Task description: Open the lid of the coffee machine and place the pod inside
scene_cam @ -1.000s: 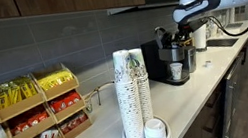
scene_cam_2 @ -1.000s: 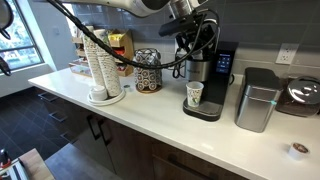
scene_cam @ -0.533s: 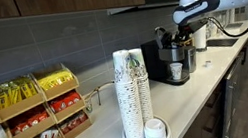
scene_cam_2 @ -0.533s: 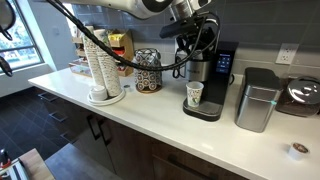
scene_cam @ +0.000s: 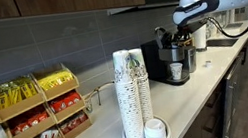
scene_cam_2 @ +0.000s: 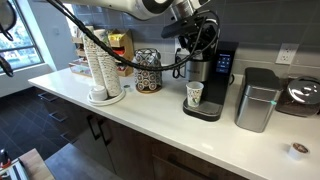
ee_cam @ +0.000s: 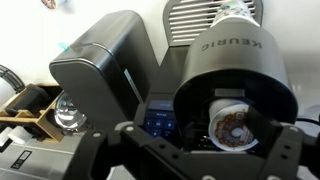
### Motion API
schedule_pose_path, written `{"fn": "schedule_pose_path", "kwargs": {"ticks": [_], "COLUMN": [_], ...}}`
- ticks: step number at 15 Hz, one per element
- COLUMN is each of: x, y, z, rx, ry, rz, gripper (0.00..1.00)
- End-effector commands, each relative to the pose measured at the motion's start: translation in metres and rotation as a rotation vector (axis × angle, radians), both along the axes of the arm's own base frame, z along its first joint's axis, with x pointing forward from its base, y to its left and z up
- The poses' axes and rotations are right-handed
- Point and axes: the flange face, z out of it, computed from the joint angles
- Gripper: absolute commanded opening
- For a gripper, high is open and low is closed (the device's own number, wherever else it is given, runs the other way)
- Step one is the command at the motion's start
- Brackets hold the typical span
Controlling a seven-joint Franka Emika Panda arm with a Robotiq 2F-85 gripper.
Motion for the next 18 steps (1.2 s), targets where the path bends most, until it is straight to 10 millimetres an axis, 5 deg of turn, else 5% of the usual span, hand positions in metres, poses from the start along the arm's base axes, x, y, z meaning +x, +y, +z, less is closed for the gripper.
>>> {"fn": "schedule_pose_path", "kwargs": {"ticks": [1,9,18], "x": [0.005,-0.009,-0.009], "y": [-0.006,-0.025,-0.023], "z": [-0.004,0.007,-0.013], "rx": [-0.003,-0.046,-0.018], "ry": [-0.035,-0.047,0.051], "rz": [-0.024,-0.091,-0.066], "gripper": [1.00,1.00,1.00]}}
